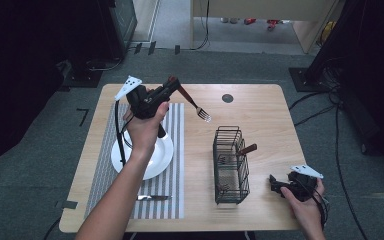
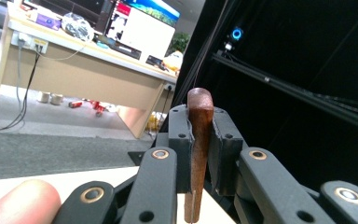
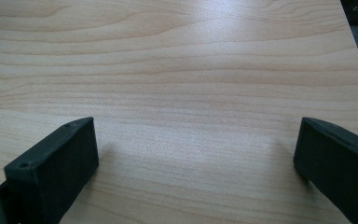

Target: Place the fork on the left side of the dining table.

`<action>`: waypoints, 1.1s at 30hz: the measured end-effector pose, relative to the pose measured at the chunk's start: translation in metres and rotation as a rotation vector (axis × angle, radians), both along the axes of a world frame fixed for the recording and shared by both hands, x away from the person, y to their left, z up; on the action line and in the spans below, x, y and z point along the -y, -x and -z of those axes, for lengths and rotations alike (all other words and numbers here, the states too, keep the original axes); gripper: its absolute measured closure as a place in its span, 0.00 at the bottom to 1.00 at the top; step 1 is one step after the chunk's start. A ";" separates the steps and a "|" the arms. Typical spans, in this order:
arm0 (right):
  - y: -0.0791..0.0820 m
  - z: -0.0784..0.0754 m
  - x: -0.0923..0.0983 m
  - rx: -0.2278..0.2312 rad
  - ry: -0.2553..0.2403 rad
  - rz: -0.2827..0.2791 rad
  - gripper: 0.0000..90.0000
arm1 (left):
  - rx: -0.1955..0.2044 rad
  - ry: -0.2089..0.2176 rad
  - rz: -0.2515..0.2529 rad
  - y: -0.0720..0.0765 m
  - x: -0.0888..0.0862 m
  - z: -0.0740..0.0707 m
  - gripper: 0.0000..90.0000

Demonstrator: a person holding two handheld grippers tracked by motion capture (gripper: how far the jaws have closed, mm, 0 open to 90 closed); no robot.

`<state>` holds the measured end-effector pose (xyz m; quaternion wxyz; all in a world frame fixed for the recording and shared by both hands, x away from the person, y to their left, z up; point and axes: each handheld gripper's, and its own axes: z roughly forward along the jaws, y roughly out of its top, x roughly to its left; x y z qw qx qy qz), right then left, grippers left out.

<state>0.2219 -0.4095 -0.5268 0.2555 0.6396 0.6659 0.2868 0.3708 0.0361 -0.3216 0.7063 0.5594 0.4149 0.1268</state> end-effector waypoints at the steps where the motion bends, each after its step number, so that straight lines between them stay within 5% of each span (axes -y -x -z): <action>1: 0.000 0.000 0.000 0.000 0.000 0.000 0.00 | 0.005 0.002 -0.008 -0.002 -0.002 0.002 0.92; 7: 0.000 0.000 0.000 -0.001 0.000 0.000 0.00 | 0.012 0.046 -0.043 -0.013 -0.019 0.015 0.92; 24: 0.000 0.000 0.000 -0.001 0.001 -0.001 0.00 | -0.096 0.147 -0.196 -0.047 -0.080 0.065 0.92; 33: 0.000 0.000 0.000 -0.001 0.001 -0.001 0.00 | -0.213 0.255 -0.299 -0.068 -0.112 0.105 0.92</action>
